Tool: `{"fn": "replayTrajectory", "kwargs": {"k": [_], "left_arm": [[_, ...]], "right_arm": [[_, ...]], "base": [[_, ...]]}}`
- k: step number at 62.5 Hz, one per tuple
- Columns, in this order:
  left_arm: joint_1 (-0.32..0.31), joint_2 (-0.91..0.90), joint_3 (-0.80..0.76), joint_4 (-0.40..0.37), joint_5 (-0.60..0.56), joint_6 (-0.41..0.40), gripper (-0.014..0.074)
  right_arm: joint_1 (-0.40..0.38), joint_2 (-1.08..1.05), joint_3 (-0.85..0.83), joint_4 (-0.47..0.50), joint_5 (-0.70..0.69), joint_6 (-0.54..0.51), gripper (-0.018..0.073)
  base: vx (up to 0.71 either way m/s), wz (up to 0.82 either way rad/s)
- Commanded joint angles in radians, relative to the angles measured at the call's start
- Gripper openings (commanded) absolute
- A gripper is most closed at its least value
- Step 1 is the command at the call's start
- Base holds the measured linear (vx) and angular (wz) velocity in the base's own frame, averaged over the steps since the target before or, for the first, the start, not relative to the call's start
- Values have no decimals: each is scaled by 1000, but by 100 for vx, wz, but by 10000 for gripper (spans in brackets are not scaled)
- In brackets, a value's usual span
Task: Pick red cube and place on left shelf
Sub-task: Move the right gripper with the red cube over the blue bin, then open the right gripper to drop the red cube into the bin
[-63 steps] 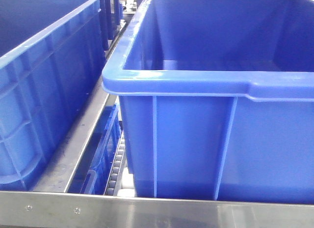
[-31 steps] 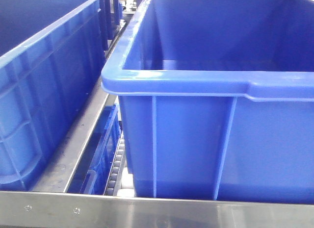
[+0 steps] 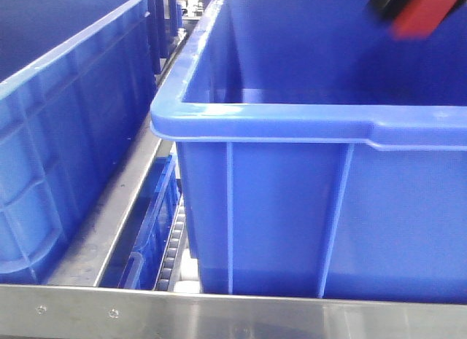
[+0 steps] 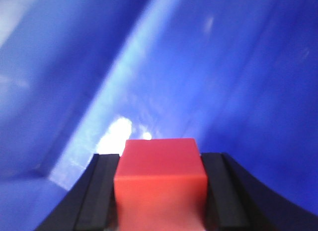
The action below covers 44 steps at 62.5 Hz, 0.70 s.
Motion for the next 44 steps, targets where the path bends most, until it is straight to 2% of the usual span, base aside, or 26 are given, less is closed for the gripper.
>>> {"fn": "replayTrajectory", "kwargs": {"k": [1, 14, 27, 44], "left_arm": [[-5, -14, 24, -5, -89, -7, 102], [-5, -14, 24, -5, -89, -7, 102], [-5, -14, 24, -5, -89, -7, 102], [-5, -14, 24, -5, -89, -7, 102]], "right_arm": [[-5, 68, -89, -11, -21, 23, 151], [-5, 255, -199, -60, -5, 77, 151], [-5, 369, -242, -209, -3, 161, 151], [-15, 454, -242, -214, -9, 163, 152]], "base": [[0, 0], [0, 0], [0, 0], [0, 0]]}}
